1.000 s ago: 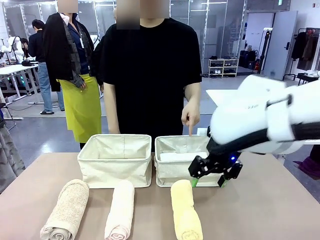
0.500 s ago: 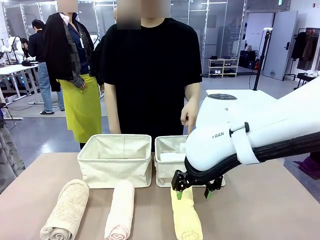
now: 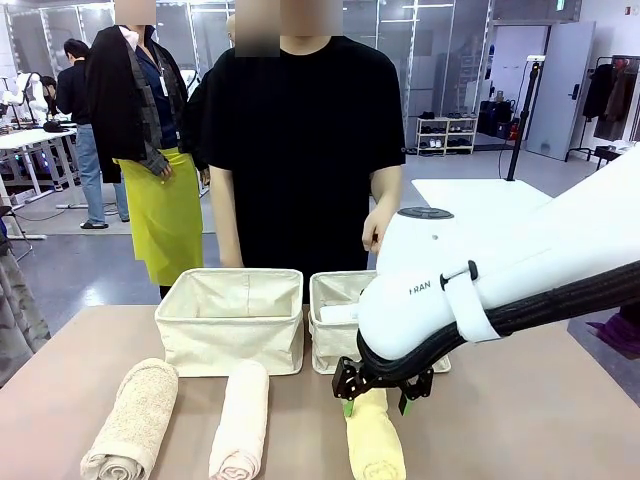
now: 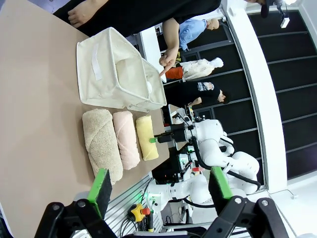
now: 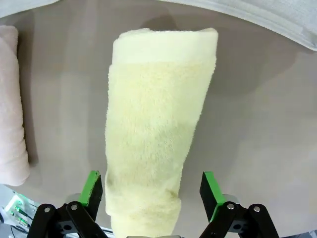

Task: Divide the towels into two baskets.
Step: Pick up one hotel-folded towel from the bottom of the table and place it in the Fabric basket indicated by the person.

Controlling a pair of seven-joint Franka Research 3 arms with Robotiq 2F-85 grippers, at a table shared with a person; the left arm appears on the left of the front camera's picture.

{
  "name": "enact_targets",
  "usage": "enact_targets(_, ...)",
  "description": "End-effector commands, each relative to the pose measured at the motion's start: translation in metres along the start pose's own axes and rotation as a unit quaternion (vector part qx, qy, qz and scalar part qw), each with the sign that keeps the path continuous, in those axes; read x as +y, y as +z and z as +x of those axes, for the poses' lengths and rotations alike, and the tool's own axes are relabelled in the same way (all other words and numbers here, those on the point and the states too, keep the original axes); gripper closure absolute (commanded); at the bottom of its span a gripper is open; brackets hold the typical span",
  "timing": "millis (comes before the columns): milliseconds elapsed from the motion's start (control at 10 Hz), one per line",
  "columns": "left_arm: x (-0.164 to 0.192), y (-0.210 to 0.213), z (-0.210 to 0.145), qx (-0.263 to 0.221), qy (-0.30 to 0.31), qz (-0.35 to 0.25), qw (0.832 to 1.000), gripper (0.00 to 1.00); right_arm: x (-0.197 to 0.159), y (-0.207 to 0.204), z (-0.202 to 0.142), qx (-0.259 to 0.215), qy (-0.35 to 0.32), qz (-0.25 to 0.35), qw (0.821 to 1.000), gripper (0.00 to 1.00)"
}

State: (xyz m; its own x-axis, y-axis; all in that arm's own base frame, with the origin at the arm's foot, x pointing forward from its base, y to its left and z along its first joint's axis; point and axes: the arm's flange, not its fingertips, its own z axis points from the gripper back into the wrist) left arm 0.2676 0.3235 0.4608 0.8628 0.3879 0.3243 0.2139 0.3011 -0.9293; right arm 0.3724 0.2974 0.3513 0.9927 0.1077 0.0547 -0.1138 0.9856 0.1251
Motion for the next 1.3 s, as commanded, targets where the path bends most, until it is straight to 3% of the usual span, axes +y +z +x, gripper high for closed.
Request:
enact_targets(0,-0.002,0.003,-0.001,-0.003,-0.004,-0.004,1.0,0.0,0.011,-0.013,0.001,-0.02,-0.028,0.002,0.999,0.0)
enact_targets(500,-0.002,0.003,-0.001,-0.003,-0.004,-0.004,1.0,0.0,0.008,-0.035,-0.001,-0.011,-0.018,0.011,1.0,0.0)
enact_targets(700,-0.002,0.003,-0.001,-0.003,-0.004,-0.004,1.0,0.0,0.005,-0.034,-0.002,-0.019,0.011,0.013,1.0,0.2)
enact_targets(1200,-0.002,0.003,-0.001,-0.003,-0.004,-0.004,1.0,0.0,0.001,-0.024,0.002,-0.026,0.005,0.009,1.0,0.68)
